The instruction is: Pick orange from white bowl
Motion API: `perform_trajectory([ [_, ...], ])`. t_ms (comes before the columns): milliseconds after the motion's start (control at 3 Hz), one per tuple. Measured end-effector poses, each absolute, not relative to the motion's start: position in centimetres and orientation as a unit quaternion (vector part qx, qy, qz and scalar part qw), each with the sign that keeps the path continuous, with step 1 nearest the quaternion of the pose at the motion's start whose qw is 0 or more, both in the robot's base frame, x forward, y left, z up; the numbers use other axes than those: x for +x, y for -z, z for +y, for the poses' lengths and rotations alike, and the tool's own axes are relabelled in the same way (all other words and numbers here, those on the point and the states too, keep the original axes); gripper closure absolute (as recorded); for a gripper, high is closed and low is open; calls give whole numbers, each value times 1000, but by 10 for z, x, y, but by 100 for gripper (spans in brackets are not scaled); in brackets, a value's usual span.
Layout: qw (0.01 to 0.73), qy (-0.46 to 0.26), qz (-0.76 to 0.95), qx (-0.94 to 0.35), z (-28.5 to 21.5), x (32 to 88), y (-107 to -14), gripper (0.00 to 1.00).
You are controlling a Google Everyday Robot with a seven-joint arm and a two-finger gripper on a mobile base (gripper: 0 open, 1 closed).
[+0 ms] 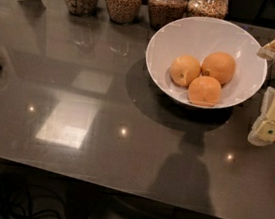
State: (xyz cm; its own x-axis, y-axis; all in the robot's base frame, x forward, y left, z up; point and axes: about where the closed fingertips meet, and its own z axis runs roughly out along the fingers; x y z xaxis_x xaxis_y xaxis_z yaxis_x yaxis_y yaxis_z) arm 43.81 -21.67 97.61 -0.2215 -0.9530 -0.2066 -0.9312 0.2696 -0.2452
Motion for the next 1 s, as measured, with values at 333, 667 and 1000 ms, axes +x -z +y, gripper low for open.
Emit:
perform_trajectory([
  [333, 159, 34, 781, -603, -217, 438, -976, 0],
  [667, 175, 41, 769, -613, -218, 447, -976, 0],
  [1000, 221, 55, 728, -647, -221, 488, -975, 0],
])
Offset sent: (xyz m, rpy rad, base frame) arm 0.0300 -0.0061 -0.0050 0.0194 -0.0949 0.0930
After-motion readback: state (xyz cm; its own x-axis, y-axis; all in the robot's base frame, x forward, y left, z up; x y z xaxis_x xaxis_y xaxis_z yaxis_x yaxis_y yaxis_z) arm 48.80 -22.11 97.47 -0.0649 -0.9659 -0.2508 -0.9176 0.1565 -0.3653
